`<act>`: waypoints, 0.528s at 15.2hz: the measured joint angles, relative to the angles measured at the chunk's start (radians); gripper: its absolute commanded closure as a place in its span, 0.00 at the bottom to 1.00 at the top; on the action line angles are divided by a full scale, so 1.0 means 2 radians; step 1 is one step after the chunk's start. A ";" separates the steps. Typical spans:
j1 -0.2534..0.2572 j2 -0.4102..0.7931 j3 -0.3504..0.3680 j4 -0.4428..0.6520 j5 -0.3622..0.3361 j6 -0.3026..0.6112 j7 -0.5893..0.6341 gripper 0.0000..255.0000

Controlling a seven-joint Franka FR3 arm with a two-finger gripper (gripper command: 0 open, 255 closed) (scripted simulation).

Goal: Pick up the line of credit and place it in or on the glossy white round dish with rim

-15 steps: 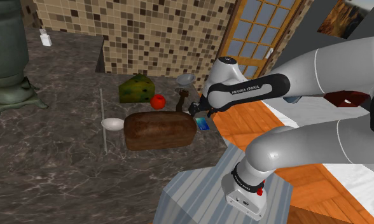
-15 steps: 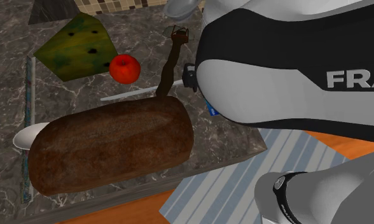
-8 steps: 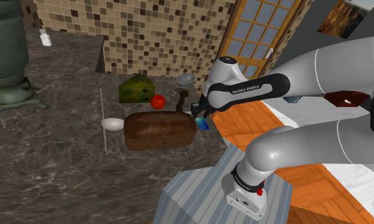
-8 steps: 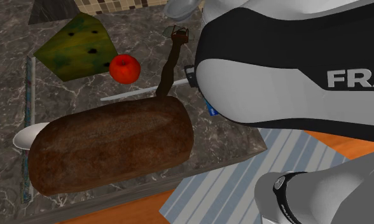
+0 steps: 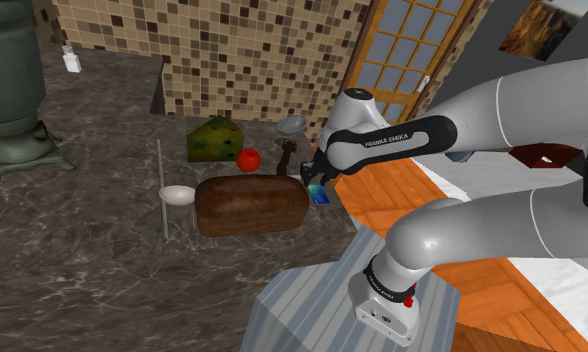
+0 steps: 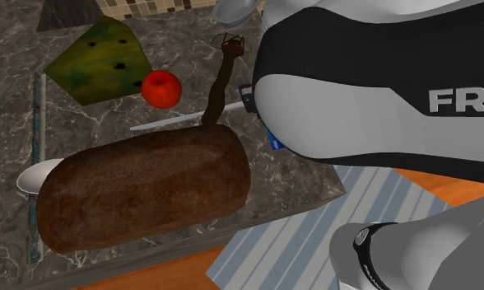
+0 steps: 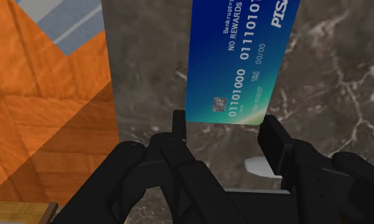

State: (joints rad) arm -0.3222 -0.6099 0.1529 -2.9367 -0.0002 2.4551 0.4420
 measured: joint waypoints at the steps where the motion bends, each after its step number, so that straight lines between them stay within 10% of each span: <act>1: 0.001 -0.005 -0.001 0.002 0.000 -0.008 -0.001 1.00; 8: 0.004 -0.041 -0.006 0.029 0.002 -0.072 -0.006 1.00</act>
State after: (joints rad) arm -0.3150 -0.6928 0.1403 -2.8782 0.0042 2.3116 0.4293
